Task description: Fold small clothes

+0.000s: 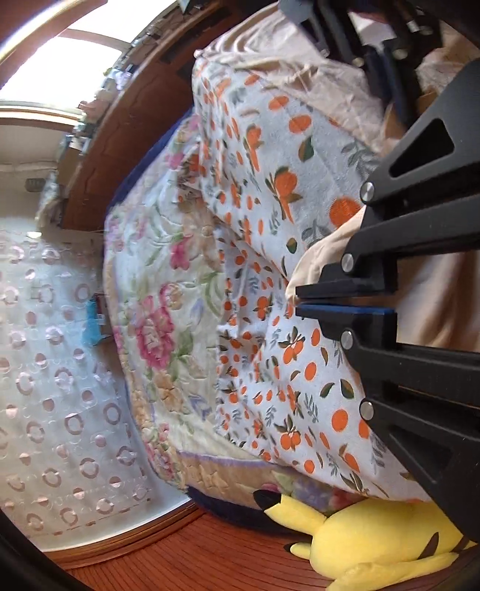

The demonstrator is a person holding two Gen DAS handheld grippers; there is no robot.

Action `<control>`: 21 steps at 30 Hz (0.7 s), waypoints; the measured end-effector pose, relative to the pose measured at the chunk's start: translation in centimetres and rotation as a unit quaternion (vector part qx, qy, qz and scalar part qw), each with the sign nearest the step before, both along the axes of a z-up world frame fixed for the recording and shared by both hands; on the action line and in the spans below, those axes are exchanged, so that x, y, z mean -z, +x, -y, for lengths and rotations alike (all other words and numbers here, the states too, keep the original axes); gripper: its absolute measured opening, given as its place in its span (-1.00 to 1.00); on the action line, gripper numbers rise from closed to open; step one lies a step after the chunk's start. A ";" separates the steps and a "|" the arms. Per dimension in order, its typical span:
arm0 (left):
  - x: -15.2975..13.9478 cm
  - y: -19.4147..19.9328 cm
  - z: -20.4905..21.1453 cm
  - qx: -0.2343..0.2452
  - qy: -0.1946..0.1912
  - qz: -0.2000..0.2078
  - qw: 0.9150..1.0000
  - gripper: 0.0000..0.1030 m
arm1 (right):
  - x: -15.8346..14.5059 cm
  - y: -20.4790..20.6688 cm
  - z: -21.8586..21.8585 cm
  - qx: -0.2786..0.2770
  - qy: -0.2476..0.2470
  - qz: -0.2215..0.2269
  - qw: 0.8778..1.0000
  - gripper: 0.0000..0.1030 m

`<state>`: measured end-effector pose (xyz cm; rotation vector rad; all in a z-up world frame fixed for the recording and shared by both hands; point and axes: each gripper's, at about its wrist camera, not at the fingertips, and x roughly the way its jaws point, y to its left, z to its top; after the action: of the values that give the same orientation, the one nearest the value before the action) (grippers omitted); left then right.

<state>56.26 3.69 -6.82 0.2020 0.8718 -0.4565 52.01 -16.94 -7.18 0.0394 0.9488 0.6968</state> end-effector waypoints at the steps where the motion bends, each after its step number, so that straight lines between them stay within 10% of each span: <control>1: -0.7 -0.8 -0.4 -0.001 -0.007 0.009 1.000 -0.92 | -0.3 -0.2 0.2 0.000 0.005 0.008 1.000 -0.91; 12: -5.9 -12.3 -7.1 -0.030 -0.059 0.080 0.995 -0.93 | -3.1 -7.5 1.4 -0.035 0.022 0.107 0.993 -0.92; 21: -3.4 -21.9 -11.0 -0.069 -0.080 0.064 0.992 -0.92 | -0.3 -14.5 0.9 -0.090 -0.006 0.101 0.991 -0.92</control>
<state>34.35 14.68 -3.38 0.0238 0.7138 -0.3779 37.55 -17.88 -6.90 -0.1270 0.7674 0.8439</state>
